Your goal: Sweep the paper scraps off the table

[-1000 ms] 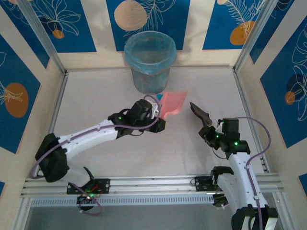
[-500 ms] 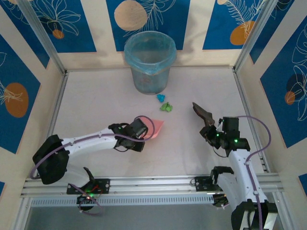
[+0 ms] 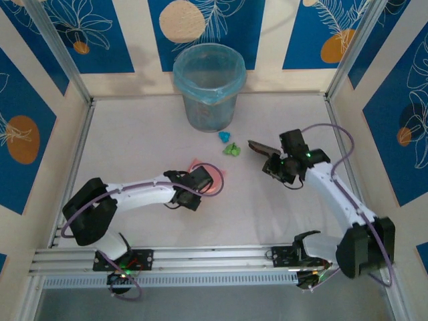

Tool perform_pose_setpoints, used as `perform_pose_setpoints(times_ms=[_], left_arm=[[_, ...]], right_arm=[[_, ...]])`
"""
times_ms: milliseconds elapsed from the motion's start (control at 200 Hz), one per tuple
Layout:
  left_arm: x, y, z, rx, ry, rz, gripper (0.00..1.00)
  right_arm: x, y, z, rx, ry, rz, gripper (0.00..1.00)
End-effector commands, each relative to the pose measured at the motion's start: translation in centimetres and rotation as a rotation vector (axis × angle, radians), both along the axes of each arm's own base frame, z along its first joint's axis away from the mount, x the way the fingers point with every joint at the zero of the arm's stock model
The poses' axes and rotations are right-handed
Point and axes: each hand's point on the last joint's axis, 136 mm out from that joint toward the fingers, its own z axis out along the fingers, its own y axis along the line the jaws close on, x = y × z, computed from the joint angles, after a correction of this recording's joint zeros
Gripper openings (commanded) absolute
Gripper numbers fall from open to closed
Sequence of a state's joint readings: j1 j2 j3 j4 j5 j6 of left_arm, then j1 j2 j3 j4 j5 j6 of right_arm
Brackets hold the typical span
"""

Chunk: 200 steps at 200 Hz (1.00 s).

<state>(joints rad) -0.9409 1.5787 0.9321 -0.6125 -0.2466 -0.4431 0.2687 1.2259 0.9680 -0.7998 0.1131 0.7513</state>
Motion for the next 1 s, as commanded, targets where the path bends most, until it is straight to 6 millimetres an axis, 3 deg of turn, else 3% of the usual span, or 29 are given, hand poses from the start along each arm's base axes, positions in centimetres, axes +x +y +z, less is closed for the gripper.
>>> perform_pose_setpoints(times_ms=[0,230,425,640,995], left_arm=[[0.9,-0.2,-0.1,0.039,-0.039,-0.043,0.0],[0.6,-0.4,-1.8,0.013,0.001,-0.059,0.0],[0.8,0.1,-2.5,0.016,0.015,-0.045,0.0],[0.8,0.2,-2.7,0.015,0.021,-0.047,0.0],[0.8,0.2,-2.7,0.016,0.018,-0.049,0.0]], right_arm=[[1.5,0.6,0.7,-0.075,0.006,0.036,0.0],[4.4,2.6,1.1,-0.11,0.007,0.066,0.0],[4.3,4.6,0.1,-0.145,0.061,0.126,0.0],[1.6,6.5,-0.4,-0.153,0.096,0.202,0.0],[-5.6,11.5,0.0,-0.02,0.176,0.369,0.0]])
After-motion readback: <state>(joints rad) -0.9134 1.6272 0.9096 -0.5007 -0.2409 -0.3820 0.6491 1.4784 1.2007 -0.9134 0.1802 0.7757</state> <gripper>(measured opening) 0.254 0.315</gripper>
